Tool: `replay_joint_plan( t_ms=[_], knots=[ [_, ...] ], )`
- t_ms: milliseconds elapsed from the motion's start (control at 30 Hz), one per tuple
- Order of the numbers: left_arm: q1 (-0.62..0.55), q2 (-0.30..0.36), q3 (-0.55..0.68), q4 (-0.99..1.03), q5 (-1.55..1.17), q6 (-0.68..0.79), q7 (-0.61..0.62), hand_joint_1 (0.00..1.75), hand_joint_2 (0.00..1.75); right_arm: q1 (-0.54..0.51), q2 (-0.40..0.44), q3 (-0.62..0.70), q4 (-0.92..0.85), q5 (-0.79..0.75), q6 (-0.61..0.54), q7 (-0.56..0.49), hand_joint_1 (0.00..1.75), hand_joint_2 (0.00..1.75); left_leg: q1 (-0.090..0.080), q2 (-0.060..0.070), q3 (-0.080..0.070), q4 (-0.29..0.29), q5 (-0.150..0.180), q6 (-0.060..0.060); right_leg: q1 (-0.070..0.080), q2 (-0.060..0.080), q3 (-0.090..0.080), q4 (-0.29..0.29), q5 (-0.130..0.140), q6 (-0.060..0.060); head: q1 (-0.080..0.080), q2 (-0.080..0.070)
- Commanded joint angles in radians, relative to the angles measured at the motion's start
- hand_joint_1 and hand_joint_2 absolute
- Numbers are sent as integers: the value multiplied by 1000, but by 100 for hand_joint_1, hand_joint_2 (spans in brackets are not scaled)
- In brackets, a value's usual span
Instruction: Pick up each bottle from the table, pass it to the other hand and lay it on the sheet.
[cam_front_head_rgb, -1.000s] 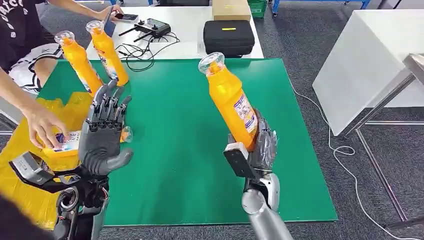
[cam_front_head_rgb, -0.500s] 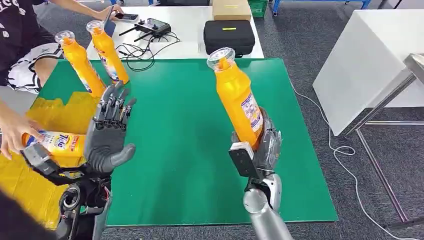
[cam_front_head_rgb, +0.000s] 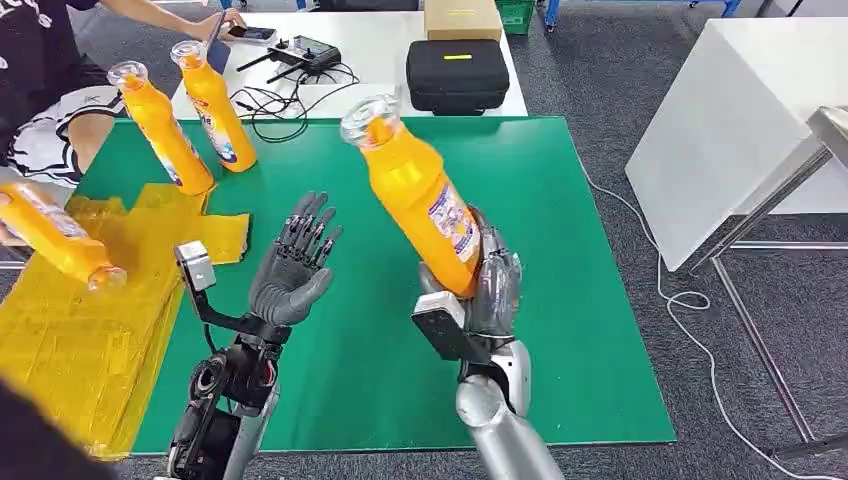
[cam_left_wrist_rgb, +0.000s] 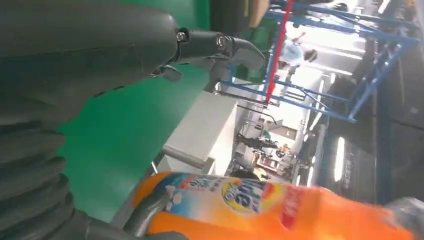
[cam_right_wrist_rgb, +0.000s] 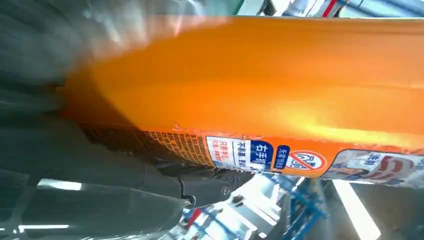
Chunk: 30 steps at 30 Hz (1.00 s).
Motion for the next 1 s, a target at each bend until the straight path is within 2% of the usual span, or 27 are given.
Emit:
replay_joint_plan(
  t_ms=[33,367,467,533,633,733,867,1000],
  knots=[
    [-82,9,-27,185,34,19,-8,0,175,-70,-2,148,153,14,20,-15,175,175,0,0,4,-1,-1,0,0,-1,4,-1,-1,0,0,0],
    [-84,16,-25,184,52,38,-7,0,175,-120,5,239,264,71,63,80,175,175,0,1,4,-2,-1,0,0,-1,4,-1,-1,0,0,0],
    [-79,20,-26,174,56,43,-3,0,175,-149,7,293,324,150,112,193,175,175,0,0,5,-2,-1,0,0,-1,5,-1,-1,0,0,0],
    [-78,22,-25,171,58,45,-3,0,175,-157,10,306,336,175,120,231,175,175,0,0,6,-2,-2,0,0,-1,6,-2,-2,0,0,0],
    [-75,21,-22,164,61,47,1,0,175,-159,13,299,336,177,115,240,175,175,0,0,3,-1,-1,0,0,-1,3,-1,-1,0,0,0],
    [-74,21,-22,162,61,47,1,0,175,-161,11,298,334,176,119,240,175,175,0,-2,8,-3,-2,0,1,-4,9,-2,-3,0,0,0],
    [-74,21,-22,162,61,47,1,0,175,-161,11,298,334,176,119,240,175,175,0,-1,2,-1,-1,0,0,-2,2,-1,-1,0,0,0],
    [-56,22,-10,138,70,60,4,0,175,-156,0,246,289,158,25,246,175,175,0,-1,2,-1,-1,0,0,-2,2,-1,-1,0,0,0]
  ],
)
